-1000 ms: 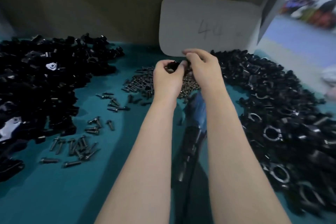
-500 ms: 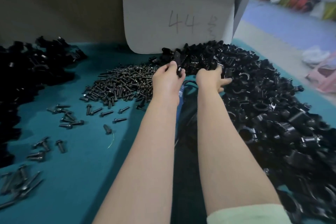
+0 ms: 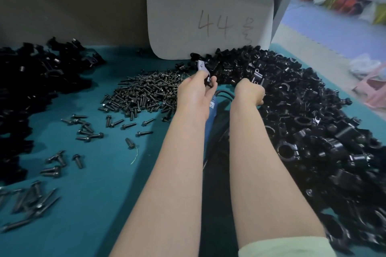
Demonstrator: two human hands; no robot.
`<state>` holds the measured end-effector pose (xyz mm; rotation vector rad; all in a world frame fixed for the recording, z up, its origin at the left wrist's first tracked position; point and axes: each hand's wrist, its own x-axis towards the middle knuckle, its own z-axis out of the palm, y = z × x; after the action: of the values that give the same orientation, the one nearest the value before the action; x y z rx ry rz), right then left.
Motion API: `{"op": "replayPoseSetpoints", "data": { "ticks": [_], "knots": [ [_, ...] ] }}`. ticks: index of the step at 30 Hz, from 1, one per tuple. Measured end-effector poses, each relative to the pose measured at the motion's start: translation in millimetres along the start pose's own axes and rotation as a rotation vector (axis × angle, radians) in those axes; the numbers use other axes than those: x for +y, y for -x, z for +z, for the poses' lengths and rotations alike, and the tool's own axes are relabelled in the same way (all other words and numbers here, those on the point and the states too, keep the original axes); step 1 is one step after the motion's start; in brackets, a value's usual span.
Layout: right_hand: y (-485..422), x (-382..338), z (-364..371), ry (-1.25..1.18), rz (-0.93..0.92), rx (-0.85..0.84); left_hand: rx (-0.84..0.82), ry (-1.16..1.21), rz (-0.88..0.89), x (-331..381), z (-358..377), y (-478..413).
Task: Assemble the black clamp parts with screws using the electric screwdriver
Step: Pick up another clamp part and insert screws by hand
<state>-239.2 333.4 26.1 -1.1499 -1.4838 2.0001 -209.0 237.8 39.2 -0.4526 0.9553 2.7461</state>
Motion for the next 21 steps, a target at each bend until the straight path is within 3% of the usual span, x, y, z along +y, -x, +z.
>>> {"op": "replayPoseSetpoints", "data": {
  "ticks": [5, 7, 11, 15, 18, 21],
  "knots": [
    [22.9, -3.6, -1.0, -0.085, -0.126, 0.062, -0.012, 0.019, 0.003, 9.5, -7.5, 11.9],
    [36.8, -3.2, -3.3, -0.166, -0.157, 0.011, -0.020, 0.035, 0.038, 14.7, -12.4, 19.3],
    [75.2, 9.2, -14.6, -0.174, -0.182, -0.172, -0.039, 0.007, 0.090, 24.3, -29.7, 47.9],
    [122.1, 27.5, -30.1, -0.163, -0.157, -0.475, 0.005, -0.081, 0.162, 30.6, -61.1, 79.3],
    [148.8, 39.6, -34.8, -0.177, -0.097, -0.661, 0.027, -0.020, 0.234, 32.9, -85.8, 95.8],
    [162.5, 47.4, -32.1, -0.084, -0.108, -0.728, 0.066, 0.073, 0.295, 37.0, -103.9, 104.5]
  ]
}}
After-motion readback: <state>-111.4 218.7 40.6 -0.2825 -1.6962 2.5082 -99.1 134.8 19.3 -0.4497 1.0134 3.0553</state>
